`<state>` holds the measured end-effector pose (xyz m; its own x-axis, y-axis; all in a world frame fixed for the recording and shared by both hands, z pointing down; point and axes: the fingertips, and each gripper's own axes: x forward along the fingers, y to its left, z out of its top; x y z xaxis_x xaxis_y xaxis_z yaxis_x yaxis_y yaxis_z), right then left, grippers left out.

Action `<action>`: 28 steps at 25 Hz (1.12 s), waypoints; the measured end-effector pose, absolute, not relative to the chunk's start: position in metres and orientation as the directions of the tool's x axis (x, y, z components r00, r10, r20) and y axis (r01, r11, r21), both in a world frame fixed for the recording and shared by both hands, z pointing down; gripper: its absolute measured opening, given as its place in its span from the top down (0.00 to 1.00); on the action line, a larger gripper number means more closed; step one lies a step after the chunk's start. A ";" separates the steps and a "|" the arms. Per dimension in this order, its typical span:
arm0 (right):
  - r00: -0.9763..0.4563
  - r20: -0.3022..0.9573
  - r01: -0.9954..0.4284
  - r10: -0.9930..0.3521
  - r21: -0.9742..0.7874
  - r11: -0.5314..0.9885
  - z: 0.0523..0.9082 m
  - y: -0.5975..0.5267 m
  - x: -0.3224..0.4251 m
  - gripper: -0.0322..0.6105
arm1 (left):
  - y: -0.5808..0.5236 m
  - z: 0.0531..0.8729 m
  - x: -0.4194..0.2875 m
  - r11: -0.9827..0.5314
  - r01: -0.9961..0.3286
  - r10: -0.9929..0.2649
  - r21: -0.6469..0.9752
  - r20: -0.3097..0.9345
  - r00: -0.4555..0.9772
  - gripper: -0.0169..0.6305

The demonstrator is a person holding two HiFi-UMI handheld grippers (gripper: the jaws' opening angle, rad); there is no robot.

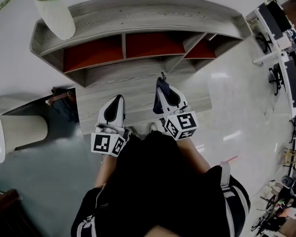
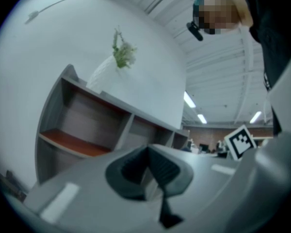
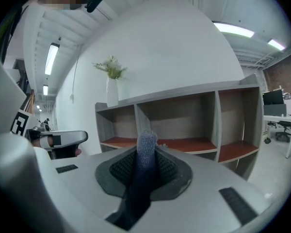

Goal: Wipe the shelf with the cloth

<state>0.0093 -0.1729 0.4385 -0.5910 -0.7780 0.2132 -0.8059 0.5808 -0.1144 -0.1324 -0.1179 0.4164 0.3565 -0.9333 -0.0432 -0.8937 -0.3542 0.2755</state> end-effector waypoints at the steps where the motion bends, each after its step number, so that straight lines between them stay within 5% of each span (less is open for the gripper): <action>1: -0.591 0.213 -0.806 -0.778 -0.118 0.580 0.439 -0.173 0.014 0.87 | -0.119 0.415 -0.129 -0.353 -0.894 -0.934 0.274 -0.043 0.356 0.97; 28: -0.620 0.194 -0.784 -0.761 -0.114 0.610 0.442 -0.169 0.049 0.87 | -0.128 0.406 -0.066 -0.372 -0.903 -0.926 0.213 -0.028 0.375 0.97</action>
<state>0.0488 -0.1686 0.4418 -0.6195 -0.7606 0.1939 -0.7843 0.6097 -0.1144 -0.0661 -0.1281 0.4065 0.3754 -0.9265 -0.0279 -0.9034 -0.3724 0.2126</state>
